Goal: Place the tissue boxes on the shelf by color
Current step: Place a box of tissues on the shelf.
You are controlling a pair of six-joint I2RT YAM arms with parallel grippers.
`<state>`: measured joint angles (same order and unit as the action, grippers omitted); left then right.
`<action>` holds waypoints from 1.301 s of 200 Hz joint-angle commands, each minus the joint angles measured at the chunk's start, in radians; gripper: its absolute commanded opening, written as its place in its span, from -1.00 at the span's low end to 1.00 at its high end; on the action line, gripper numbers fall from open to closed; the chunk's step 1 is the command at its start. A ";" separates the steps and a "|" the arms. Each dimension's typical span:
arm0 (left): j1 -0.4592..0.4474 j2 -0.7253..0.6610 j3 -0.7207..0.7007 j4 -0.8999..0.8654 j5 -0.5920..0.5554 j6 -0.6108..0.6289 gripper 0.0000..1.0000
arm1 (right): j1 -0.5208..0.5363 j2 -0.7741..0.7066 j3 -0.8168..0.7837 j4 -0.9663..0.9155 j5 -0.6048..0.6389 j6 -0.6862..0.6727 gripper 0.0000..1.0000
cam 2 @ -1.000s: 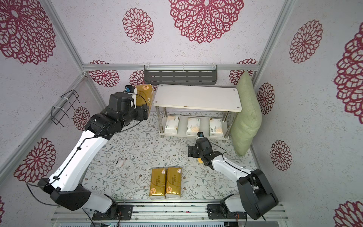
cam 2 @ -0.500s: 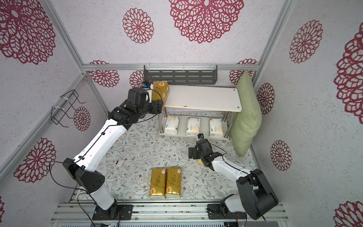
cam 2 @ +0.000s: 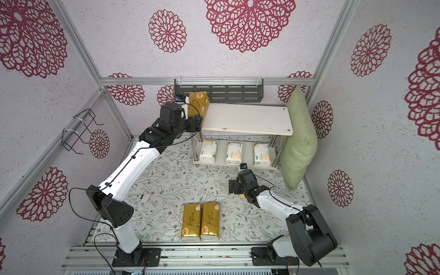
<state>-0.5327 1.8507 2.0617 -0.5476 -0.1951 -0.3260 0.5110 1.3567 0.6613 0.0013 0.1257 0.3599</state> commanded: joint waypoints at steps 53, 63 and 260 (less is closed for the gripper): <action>-0.023 0.050 0.048 0.092 -0.040 -0.047 0.98 | 0.009 -0.007 -0.001 0.019 -0.006 0.013 0.98; -0.025 0.050 0.046 0.098 -0.040 -0.052 0.98 | 0.009 -0.005 0.000 0.020 -0.006 0.013 0.98; 0.014 -0.293 -0.260 0.109 0.105 0.080 0.95 | 0.012 0.018 0.002 0.022 -0.008 0.008 0.98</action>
<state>-0.5426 1.6085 1.8282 -0.3885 -0.1879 -0.3477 0.5171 1.3781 0.6613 0.0109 0.1184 0.3599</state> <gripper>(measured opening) 0.975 0.991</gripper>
